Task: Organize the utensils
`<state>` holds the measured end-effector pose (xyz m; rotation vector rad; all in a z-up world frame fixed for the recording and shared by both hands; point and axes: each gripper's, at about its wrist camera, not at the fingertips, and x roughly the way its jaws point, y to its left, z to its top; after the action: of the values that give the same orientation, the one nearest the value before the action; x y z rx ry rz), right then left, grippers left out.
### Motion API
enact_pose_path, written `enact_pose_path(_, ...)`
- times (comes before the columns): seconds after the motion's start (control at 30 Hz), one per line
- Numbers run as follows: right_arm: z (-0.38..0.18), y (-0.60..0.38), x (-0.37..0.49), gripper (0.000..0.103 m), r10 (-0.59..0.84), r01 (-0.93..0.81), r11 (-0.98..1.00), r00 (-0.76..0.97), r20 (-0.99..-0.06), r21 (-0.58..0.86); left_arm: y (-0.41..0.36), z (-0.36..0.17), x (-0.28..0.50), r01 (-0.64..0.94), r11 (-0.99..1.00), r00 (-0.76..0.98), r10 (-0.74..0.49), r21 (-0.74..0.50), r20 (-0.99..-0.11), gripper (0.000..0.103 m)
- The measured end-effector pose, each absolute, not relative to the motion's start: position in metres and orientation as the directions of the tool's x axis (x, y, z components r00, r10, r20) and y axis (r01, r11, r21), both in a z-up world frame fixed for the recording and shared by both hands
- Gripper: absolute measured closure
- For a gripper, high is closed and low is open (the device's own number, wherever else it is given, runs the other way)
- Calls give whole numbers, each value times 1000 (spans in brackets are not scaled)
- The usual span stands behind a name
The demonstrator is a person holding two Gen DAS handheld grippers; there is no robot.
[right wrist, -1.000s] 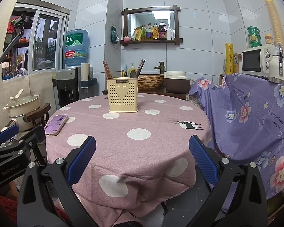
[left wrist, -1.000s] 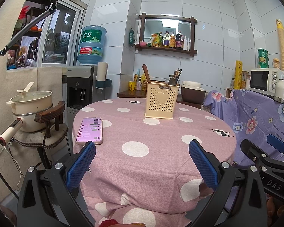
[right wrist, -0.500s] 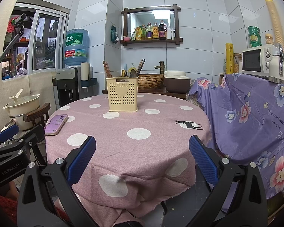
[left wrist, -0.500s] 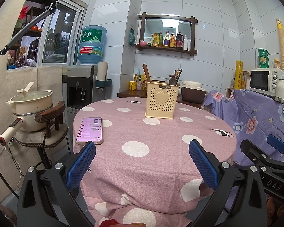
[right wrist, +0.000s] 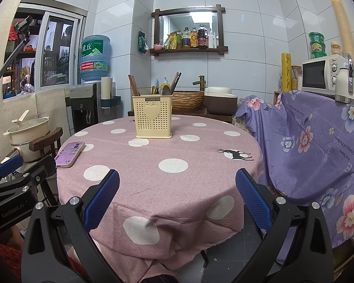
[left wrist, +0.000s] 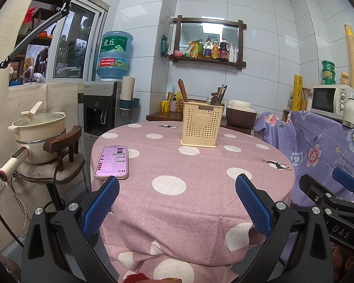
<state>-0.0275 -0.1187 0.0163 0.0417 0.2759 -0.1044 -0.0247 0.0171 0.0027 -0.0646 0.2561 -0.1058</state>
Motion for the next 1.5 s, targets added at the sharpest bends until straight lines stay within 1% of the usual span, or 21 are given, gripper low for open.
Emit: enact_pose_path(1.5,15,-122,-27,6,-96,107,994,955,-279,25,19,1,-27,91,993,962,-108,-78,-251,5)
